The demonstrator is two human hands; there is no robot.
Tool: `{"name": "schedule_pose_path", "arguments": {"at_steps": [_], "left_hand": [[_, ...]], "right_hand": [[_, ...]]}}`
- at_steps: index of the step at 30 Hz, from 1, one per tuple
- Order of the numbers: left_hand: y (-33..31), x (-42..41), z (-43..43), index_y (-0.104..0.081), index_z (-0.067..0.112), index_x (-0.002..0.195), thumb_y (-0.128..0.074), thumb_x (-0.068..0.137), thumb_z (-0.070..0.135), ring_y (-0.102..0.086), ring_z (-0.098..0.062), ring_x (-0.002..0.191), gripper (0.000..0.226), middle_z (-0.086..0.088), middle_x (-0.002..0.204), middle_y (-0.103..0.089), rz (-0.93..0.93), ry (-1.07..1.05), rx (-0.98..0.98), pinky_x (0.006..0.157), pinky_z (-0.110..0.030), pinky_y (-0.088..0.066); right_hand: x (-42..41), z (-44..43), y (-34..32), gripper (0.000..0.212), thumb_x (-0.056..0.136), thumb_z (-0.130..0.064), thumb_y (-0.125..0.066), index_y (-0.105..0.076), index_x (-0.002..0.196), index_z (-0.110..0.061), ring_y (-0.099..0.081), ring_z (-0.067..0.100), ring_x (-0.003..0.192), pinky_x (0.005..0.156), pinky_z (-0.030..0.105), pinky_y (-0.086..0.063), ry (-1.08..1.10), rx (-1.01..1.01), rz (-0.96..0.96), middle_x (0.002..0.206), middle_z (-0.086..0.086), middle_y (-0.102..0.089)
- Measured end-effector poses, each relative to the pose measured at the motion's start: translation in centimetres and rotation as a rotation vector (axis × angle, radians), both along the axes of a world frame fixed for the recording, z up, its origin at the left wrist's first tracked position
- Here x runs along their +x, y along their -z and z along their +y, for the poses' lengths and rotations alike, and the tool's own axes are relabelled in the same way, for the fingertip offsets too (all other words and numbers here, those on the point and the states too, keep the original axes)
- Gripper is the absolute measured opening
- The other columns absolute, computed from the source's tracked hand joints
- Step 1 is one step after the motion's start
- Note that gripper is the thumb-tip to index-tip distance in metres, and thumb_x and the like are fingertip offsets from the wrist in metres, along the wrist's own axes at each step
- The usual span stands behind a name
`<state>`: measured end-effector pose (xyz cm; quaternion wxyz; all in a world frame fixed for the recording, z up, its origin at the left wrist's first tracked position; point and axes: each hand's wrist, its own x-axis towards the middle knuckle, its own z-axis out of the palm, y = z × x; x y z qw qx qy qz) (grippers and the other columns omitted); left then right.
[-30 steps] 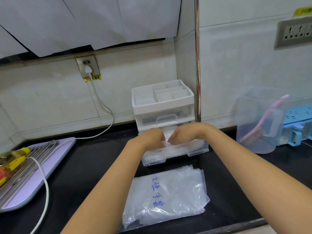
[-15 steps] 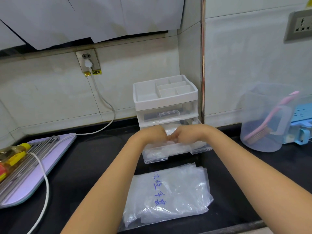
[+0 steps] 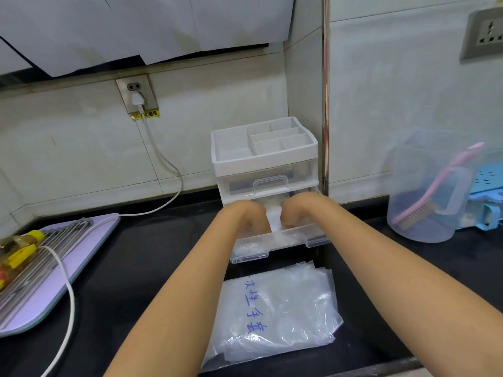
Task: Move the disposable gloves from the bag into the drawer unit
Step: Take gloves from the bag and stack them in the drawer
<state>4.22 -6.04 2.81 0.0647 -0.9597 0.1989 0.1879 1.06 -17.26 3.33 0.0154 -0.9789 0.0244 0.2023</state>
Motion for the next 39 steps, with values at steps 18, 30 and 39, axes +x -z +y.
{"name": "schedule_pose_path", "arguments": {"at_steps": [18, 30, 39], "left_hand": [[-1.0, -5.1, 1.2, -0.056, 0.012, 0.129, -0.067, 0.088, 0.022, -0.055, -0.018, 0.113, 0.043, -0.004, 0.133, -0.055, -0.264, -0.131, -0.745, 0.087, -0.024, -0.041], [6.6, -13.1, -0.5, -0.068, 0.019, 0.108, -0.065, 0.087, 0.022, -0.059, -0.006, 0.103, 0.022, 0.005, 0.111, -0.066, -0.176, -0.022, -1.014, 0.092, -0.017, -0.043], [11.9, -13.4, -0.9, -0.046, 0.02, 0.136, -0.057, 0.093, 0.024, -0.044, -0.011, 0.125, 0.045, 0.001, 0.138, -0.044, -0.146, 0.007, -0.93, 0.094, -0.009, -0.025]], "right_hand": [[-9.7, -6.3, 1.2, 0.022, 0.094, -0.026, -0.058, -0.071, 0.081, -0.014, -0.063, 0.011, 0.068, 0.063, 0.019, -0.05, 0.339, 1.055, -0.734, 0.077, 0.001, -0.07], [-13.9, -5.8, 10.0, 0.022, 0.088, -0.032, -0.065, -0.074, 0.083, -0.013, -0.061, 0.018, 0.092, 0.08, 0.03, -0.048, 0.573, 0.763, -0.538, 0.09, 0.001, -0.07], [-12.9, -3.9, 12.5, 0.024, 0.091, -0.033, -0.056, -0.07, 0.071, -0.029, -0.063, 0.022, 0.092, 0.09, 0.041, -0.049, 0.511, 0.795, -0.557, 0.084, -0.002, -0.072]]}}
